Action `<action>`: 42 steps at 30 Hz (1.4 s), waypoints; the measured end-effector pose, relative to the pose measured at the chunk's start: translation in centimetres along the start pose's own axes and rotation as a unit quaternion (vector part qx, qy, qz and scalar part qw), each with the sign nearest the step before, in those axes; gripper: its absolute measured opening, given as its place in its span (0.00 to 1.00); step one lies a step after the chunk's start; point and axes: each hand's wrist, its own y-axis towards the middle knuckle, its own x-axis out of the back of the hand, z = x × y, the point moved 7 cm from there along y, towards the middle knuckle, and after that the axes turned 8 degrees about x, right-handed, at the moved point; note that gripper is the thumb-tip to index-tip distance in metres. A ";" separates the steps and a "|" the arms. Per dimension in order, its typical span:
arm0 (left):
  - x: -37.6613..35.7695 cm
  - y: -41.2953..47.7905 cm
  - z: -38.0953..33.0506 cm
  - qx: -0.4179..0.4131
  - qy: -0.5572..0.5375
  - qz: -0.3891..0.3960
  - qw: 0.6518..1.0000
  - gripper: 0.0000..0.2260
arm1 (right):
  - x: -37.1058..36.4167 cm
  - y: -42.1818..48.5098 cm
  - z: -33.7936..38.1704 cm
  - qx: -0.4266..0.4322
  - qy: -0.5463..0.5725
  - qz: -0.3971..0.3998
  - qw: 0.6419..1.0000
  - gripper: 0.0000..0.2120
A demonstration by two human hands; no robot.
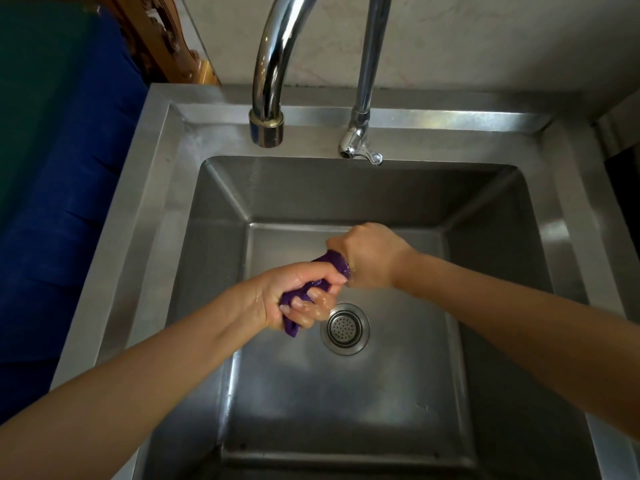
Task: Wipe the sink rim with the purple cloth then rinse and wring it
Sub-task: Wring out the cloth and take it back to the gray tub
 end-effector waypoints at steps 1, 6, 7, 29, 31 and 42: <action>0.3 0.0 0.0 -0.007 -0.005 -0.012 1.000 0.09 | -0.3 0.1 -0.1 -0.020 0.011 0.018 1.000 0.11; 1.3 -0.3 -0.6 -0.051 -0.003 -0.035 0.998 0.09 | -0.8 0.5 -0.1 -0.087 0.117 0.026 0.989 0.04; 1.4 -0.3 -0.7 -0.053 0.002 -0.035 0.998 0.09 | -1.1 0.5 -0.2 -0.099 0.138 0.032 0.985 0.06; 0.8 -1.0 -0.1 0.016 -0.185 0.249 0.951 0.28 | 2.0 -1.3 0.5 -0.044 0.262 -0.147 0.953 0.23; 1.9 -0.2 -0.4 -0.018 -0.147 0.079 0.986 0.27 | 2.2 -1.5 0.3 -0.101 0.158 -0.211 0.959 0.27; 6.0 -0.6 -2.2 -0.207 0.073 -0.469 0.856 0.24 | -2.9 0.0 -0.9 -0.294 0.279 -0.152 0.901 0.26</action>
